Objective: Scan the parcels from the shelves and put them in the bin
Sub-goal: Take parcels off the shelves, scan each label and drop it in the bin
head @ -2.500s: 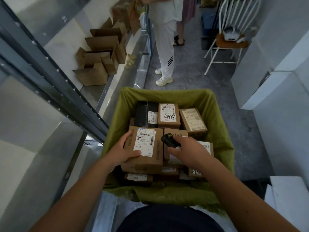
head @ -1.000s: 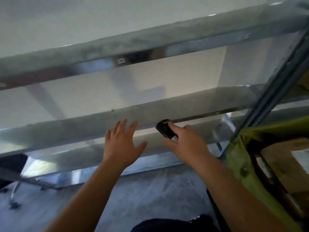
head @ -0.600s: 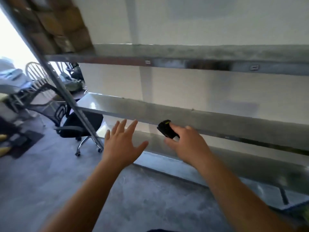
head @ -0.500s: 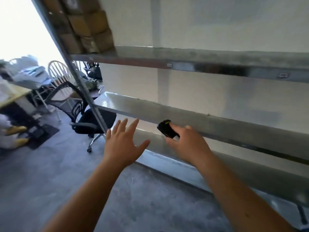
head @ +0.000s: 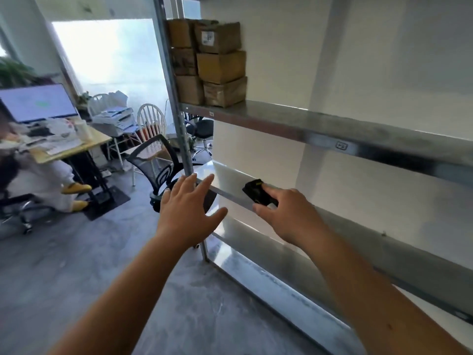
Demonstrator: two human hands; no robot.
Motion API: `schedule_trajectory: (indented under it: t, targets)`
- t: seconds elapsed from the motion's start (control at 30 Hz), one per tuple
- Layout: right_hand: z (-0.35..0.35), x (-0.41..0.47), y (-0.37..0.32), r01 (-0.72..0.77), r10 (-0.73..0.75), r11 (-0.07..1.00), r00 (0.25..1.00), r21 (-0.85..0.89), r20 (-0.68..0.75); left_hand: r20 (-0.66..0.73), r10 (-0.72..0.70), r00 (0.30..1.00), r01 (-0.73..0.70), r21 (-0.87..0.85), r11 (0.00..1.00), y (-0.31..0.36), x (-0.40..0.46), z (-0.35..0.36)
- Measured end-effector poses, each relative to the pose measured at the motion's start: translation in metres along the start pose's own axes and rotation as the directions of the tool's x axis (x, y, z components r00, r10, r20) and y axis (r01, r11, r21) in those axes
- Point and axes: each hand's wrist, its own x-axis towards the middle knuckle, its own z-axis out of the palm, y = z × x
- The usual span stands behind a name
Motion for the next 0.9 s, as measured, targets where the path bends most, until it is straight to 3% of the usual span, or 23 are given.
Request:
schedule_trajectory:
  t: [0.4,0.9]
  targets:
    - [-0.017,0.189,-0.06,0.143,-0.138,0.989,0.983,0.03,-0.119,-0.115,0.066,0.991,-0.069,-0.022,0.997,-0.041,0.187,-0.04]
    - [-0.028,0.361,-0.113,0.109,-0.103,0.994,0.966,0.012,-0.237,-0.259,0.241,0.935,-0.257,-0.028,0.966,-0.079,0.399,-0.08]
